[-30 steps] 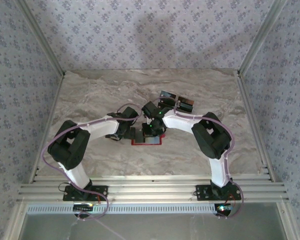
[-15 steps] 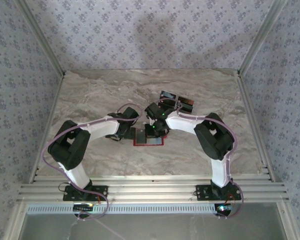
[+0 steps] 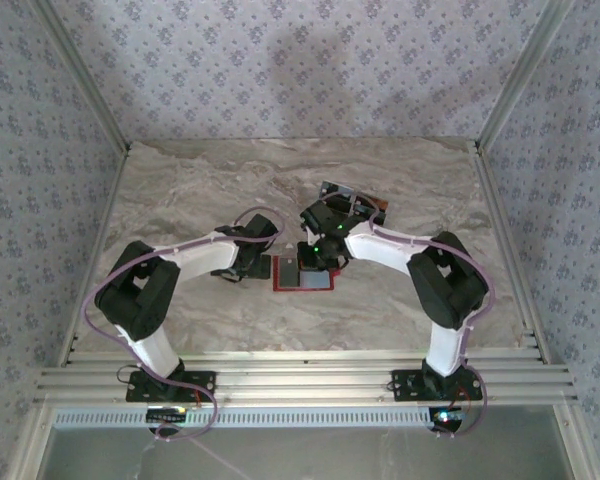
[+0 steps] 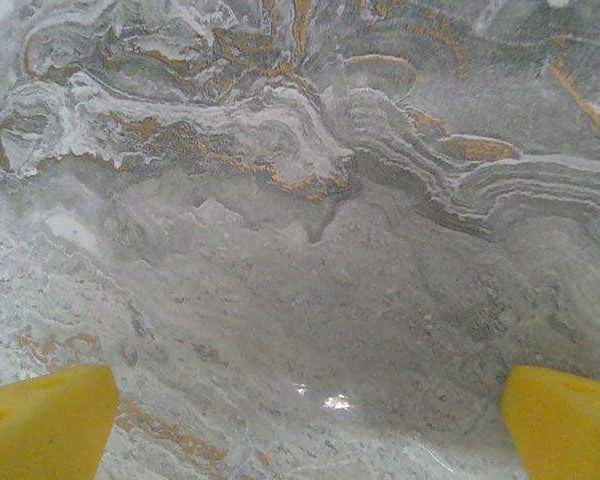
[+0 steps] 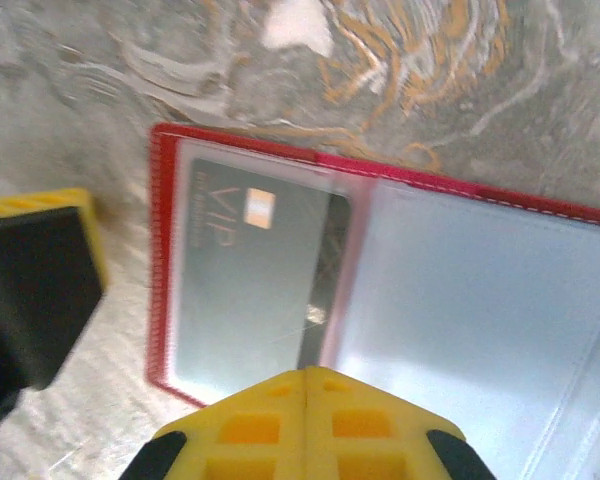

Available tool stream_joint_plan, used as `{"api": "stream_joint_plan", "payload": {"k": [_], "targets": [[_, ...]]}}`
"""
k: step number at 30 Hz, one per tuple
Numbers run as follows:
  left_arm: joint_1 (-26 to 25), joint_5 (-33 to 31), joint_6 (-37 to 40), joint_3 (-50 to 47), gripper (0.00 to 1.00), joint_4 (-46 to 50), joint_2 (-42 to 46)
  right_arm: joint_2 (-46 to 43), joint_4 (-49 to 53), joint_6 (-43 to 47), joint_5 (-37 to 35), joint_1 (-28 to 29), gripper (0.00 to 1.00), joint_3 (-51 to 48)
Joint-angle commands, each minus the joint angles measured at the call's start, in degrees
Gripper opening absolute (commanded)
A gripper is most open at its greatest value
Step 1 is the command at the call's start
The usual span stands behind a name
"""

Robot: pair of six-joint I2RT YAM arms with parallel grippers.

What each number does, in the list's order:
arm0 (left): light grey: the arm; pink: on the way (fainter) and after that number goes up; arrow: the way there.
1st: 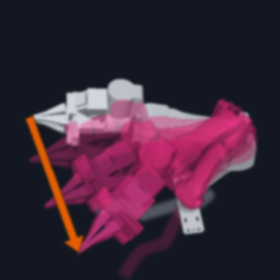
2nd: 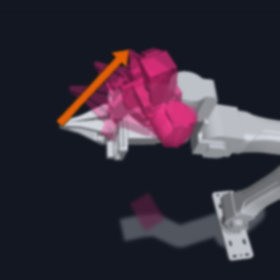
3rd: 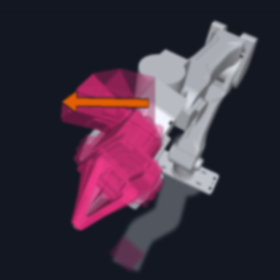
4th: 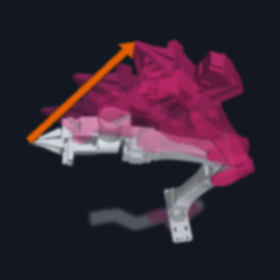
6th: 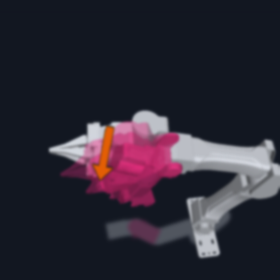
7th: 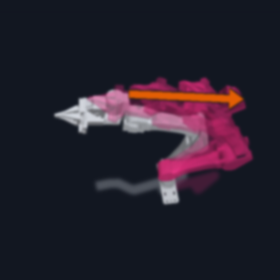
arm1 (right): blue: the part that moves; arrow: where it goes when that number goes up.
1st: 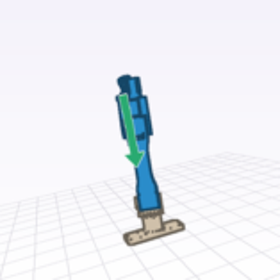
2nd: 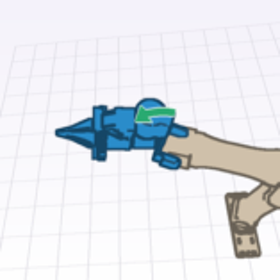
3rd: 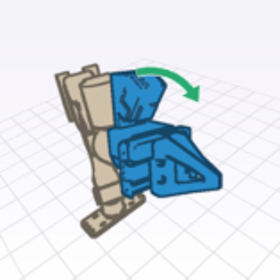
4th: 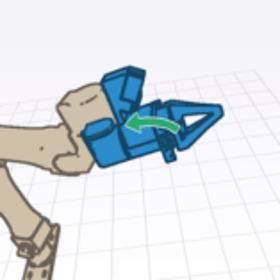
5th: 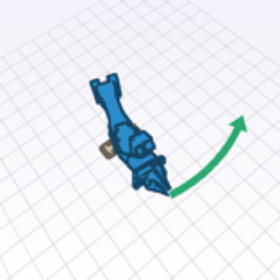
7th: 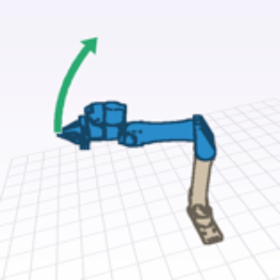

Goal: Put the credit cards into the card holder

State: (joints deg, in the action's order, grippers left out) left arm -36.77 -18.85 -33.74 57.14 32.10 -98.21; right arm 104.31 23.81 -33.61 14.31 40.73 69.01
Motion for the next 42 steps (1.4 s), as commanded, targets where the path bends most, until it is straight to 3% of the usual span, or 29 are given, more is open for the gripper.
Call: {"api": "stream_joint_plan", "payload": {"k": [1, 42], "targets": [[-0.59, 1.6, 0.16, -0.61, 1.0, 1.01, 1.52, -2.06, 0.62, -0.63, -0.56, -0.21, 0.03, -0.19], [-1.5, 3.27, -0.19, -0.37, 1.0, -1.77, -3.91, 6.16, -3.34, -1.99, 2.58, 1.11, 0.02, -1.21]]}}
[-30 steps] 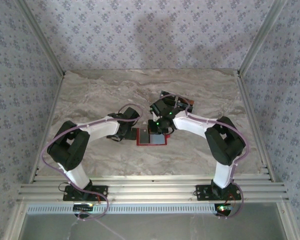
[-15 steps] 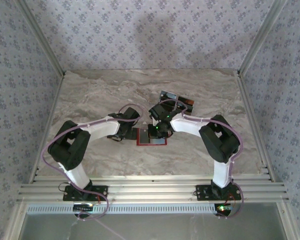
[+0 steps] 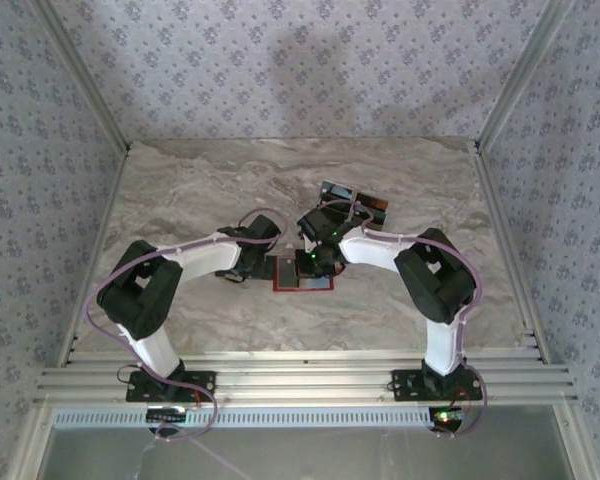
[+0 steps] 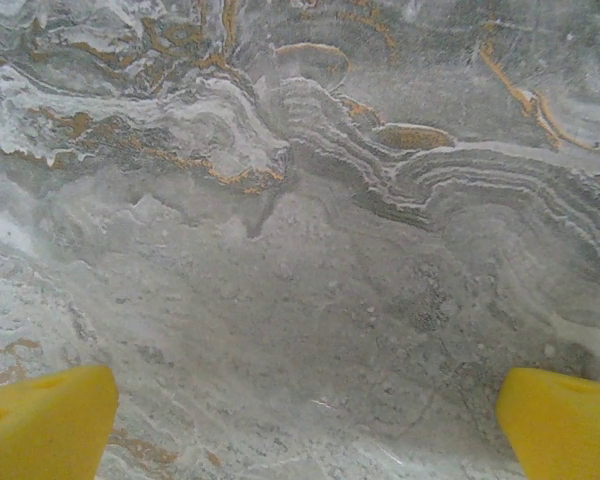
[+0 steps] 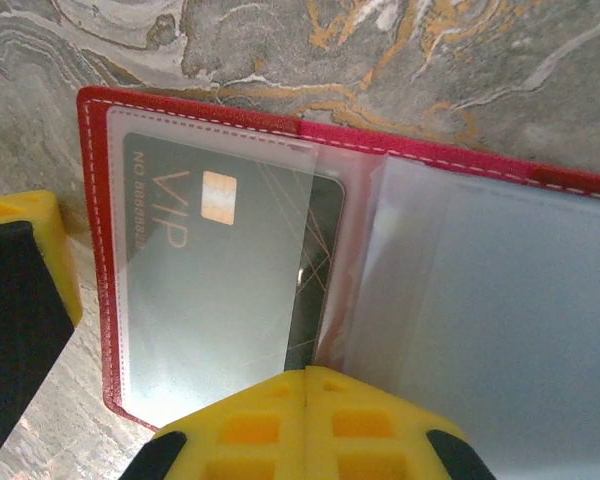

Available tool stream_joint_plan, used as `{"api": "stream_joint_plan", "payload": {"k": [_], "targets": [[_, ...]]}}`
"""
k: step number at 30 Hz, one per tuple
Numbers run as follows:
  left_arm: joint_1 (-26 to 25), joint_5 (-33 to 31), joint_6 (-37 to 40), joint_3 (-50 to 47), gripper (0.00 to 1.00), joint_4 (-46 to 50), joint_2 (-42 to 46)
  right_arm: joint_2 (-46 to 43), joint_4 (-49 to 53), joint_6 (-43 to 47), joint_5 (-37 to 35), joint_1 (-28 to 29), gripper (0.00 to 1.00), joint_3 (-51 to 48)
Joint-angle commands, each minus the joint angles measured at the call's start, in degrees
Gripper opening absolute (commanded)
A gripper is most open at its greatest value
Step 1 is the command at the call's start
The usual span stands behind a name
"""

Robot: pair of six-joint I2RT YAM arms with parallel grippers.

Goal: Put the credit cards into the card holder

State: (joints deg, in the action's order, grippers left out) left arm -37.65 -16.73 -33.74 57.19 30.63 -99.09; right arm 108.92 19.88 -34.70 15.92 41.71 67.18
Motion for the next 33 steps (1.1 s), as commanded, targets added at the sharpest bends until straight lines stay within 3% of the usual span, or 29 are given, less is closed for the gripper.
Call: {"api": "stream_joint_plan", "payload": {"k": [1, 9, 15, 18, 21, 24, 33], "targets": [[-0.72, 1.16, -0.18, -0.41, 1.0, -0.32, -3.13, 1.71, 0.59, -0.94, 1.03, 0.25, 0.02, 0.67], [-0.98, 1.19, -0.17, -0.33, 1.0, -0.5, -3.59, 2.11, 0.31, -0.9, 1.93, 0.51, 0.02, 3.17], [-0.77, 0.0, -0.01, 0.03, 1.0, 0.67, -2.37, -3.27, 1.22, -0.9, 1.33, -0.18, 0.02, 2.31], [-0.22, -0.66, 0.17, 0.51, 1.0, 1.87, -0.93, -6.54, 2.89, -0.09, 0.59, -1.33, 0.11, 1.69], [0.28, -1.28, 0.33, 1.37, 1.0, 3.38, 1.18, -8.73, 4.4, 1.26, -0.03, -3.27, 0.28, -0.51], [0.38, -1.19, 0.08, 2.04, 1.0, 4.26, 3.35, -9.12, 5.25, 2.96, 0.1, -5.29, 0.4, -1.32], [0.43, 2.28, -4.74, 1.26, 1.0, 1.66, 9.27, -4.05, 5.97, 7.79, 1.54, -8.26, 0.43, 2.83]]}}
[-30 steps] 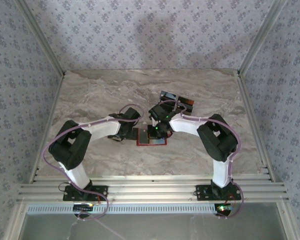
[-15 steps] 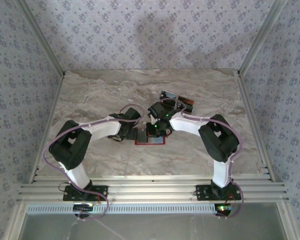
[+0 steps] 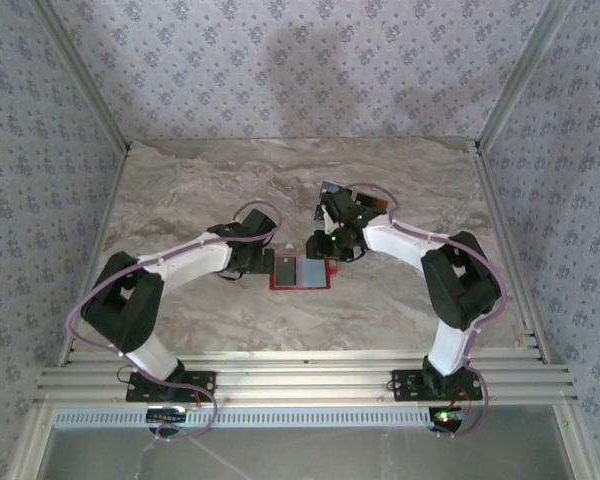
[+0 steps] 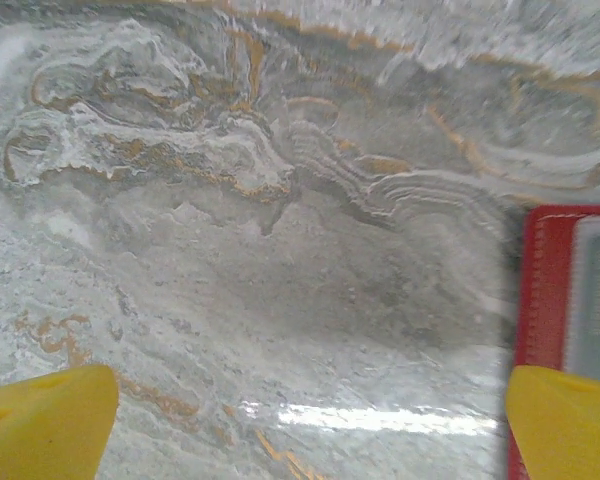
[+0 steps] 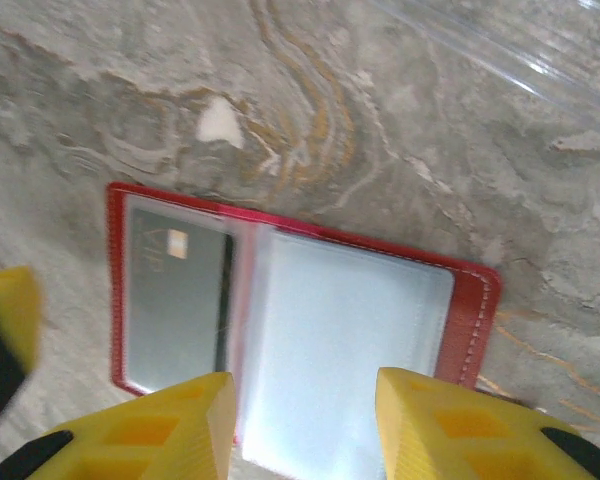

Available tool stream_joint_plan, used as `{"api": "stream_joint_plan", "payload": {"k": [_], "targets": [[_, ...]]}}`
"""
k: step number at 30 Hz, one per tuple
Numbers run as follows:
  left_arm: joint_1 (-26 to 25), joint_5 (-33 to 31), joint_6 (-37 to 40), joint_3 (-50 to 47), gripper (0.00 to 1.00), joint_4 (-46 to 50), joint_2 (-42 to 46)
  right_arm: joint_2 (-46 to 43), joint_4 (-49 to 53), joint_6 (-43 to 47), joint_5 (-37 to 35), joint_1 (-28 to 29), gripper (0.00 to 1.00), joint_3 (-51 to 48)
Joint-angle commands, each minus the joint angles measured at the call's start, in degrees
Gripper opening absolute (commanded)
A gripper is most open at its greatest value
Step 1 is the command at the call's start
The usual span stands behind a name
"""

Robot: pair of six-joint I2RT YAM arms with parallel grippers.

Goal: Put the credit cards into the card holder

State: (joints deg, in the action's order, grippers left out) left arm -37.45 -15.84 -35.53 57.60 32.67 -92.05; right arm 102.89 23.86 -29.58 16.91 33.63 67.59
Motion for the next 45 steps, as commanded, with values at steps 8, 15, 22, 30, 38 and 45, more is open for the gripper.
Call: {"api": "stream_joint_plan", "payload": {"k": [8, 15, 22, 30, 38, 45], "targets": [[0.1, 5.22, -8.86, -0.02, 1.0, -3.02, 3.46, 4.07, 1.42, 3.48, 1.49, -0.46, 0.43, 3.34], [-0.48, 6.76, -9.77, 0.18, 1.0, -3.98, 3.11, 5.68, 1.26, 3.76, 1.03, -0.01, 0.43, 3.33], [-0.44, 8.79, -8.42, -1.75, 1.0, -5.89, 4.37, 7.3, 1.28, 3.37, 0.58, 1.64, 0.43, 3.58], [-1.15, 10.38, -5.05, -6.41, 0.99, -10.85, 6.86, 8.32, 0.9, 1.55, 0.85, 3.19, 0.43, 4.73], [-4.94, 10.59, -2.42, -8.86, 0.99, -15.55, 7.07, 9.06, 0.35, 0.31, 1.03, 3.38, 0.43, 4.82], [-7.67, 10.91, -2.5, -11.9, 0.99, -22.1, 7.33, 9.56, 0.22, -0.37, 1.11, 3.46, 0.43, 4.87]]}}
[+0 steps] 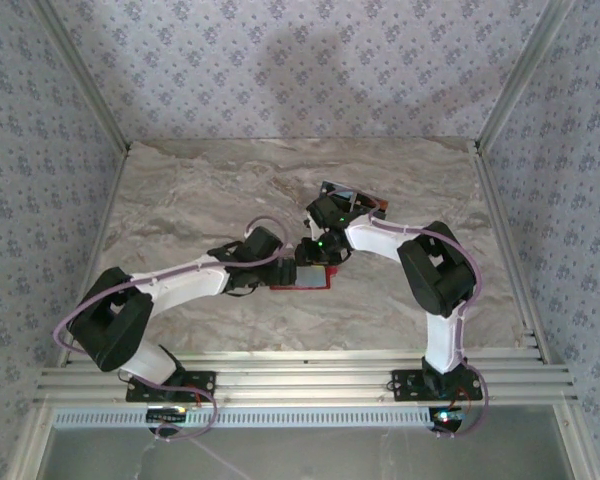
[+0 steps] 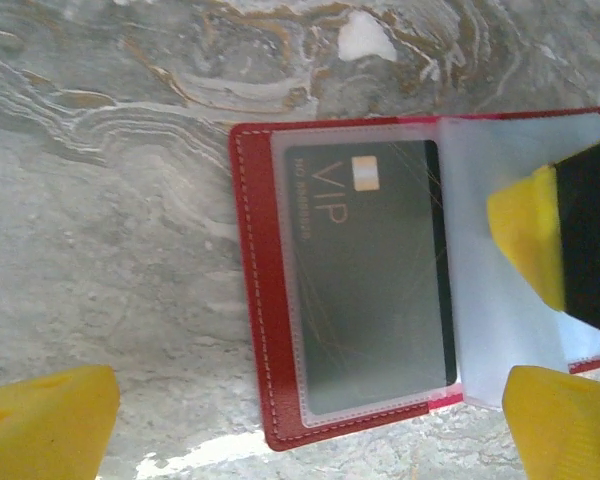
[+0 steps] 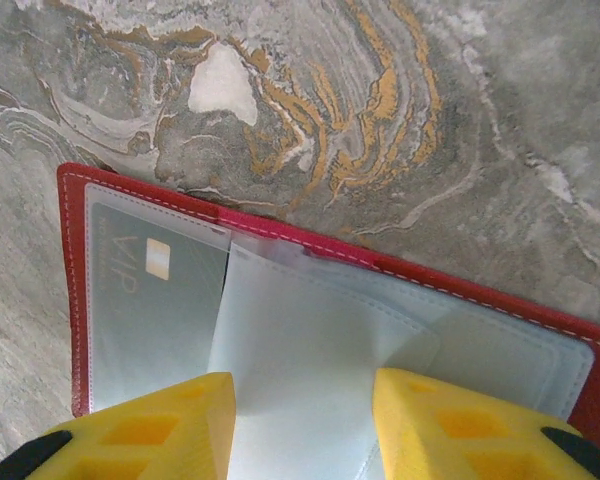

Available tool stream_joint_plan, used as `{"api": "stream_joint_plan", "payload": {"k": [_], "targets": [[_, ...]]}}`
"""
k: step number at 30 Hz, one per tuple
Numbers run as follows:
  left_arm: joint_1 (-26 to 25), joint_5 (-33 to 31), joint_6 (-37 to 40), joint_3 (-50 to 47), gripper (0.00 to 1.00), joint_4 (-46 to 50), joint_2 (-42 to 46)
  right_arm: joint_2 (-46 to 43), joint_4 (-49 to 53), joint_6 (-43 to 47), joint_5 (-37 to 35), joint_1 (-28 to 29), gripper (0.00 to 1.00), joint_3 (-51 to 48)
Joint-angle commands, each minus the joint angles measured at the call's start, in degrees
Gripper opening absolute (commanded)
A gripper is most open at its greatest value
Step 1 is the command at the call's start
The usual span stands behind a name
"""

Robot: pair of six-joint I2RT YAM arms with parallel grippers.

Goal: Put the credit cards into the card holder

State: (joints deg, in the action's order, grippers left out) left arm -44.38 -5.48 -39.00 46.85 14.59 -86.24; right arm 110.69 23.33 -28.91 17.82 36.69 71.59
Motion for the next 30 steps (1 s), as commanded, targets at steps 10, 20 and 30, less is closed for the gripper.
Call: {"api": "stream_joint_plan", "payload": {"k": [10, 20, 30], "targets": [[-2.9, 1.51, 1.45, -4.32, 0.99, -10.84, 1.77, 2.02, 0.47, -1.46, 0.64, 0.53, 0.43, 0.98], [-4.07, 0.9, 1.74, -2.84, 0.98, -12.2, -1.86, 2.47, 0.4, -1.69, 0.73, 0.69, 0.43, 1.37], [-4.3, -3.67, 1.27, -1.53, 0.98, -9.46, -5.84, 2.22, 0.32, -1.75, 0.81, 0.73, 0.43, 1.27]]}}
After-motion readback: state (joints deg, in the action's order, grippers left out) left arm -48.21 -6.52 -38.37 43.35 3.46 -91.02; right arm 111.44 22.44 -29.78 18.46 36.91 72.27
